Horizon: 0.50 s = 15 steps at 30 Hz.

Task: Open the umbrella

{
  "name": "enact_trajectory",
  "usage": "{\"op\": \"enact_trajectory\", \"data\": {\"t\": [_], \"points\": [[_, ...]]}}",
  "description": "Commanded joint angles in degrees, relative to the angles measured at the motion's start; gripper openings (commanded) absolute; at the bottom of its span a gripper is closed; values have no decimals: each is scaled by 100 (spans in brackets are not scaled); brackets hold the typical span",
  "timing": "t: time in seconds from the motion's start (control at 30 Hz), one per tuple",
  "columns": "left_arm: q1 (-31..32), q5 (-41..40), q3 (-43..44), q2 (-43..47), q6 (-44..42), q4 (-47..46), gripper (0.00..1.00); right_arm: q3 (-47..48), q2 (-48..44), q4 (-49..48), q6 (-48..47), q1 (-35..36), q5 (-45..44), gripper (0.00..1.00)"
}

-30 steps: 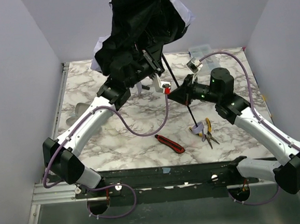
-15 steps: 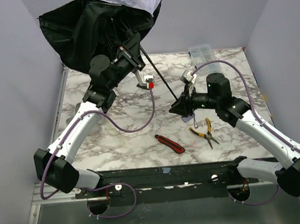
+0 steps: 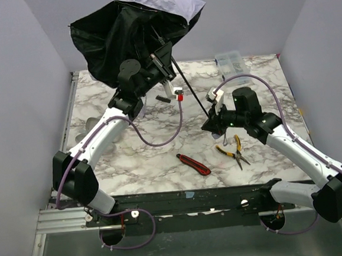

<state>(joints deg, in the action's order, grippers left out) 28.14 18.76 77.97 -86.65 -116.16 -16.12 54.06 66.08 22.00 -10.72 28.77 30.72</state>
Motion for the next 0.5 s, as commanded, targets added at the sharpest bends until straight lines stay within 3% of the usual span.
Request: {"op": "enact_trajectory", "data": {"t": [0.0,0.23,0.47], "points": [[-740,-1625,1096,-133,-13,-1559,2,-596,-307,1424,-1171,207,461,0],[-1201,-1781,1727,-421,-84,-1369,19,-703,-462,1638,-1385,203,373,0],[-1616,-1830,2268,-696,-109,-1250,24,-761,-606,1747,-1494,203,246,0]]}}
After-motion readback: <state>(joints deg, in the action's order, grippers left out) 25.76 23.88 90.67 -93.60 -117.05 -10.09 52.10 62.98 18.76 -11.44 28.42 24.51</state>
